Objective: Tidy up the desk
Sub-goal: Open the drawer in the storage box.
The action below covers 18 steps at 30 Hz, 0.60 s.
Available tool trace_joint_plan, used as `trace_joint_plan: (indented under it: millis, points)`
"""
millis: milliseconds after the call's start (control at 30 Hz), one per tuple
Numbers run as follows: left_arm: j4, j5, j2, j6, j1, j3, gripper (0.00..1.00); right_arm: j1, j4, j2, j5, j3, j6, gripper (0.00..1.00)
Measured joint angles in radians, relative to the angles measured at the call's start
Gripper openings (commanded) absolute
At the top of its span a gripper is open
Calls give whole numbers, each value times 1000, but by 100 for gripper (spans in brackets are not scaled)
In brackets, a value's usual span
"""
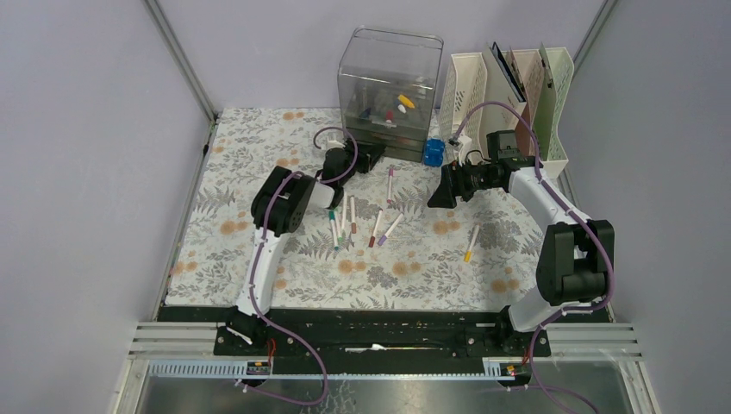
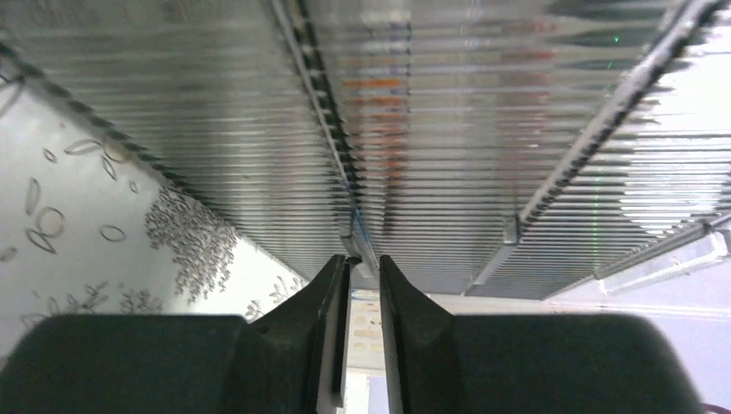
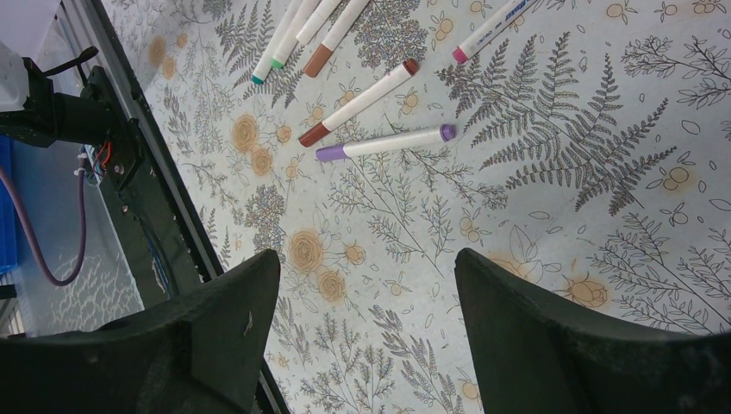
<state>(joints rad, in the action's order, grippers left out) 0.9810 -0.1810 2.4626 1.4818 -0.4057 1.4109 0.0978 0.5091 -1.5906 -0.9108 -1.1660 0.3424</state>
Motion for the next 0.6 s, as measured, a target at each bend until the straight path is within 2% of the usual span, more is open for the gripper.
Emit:
trace_joint_plan:
  millis: [133,367,533,600]
  points:
    - [-18,5,21,13,2,24,1,0,0,0,0,0,0,81]
    - [-42,14,20,6,9,21,0,0,0,0,0,0,0,81]
    - [-9,24,-8,-16,13,-81,0,0,0,0,0,0,0,81]
    - [1,25,-37,-21,13,-134,20,0,0,0,0,0,0,81]
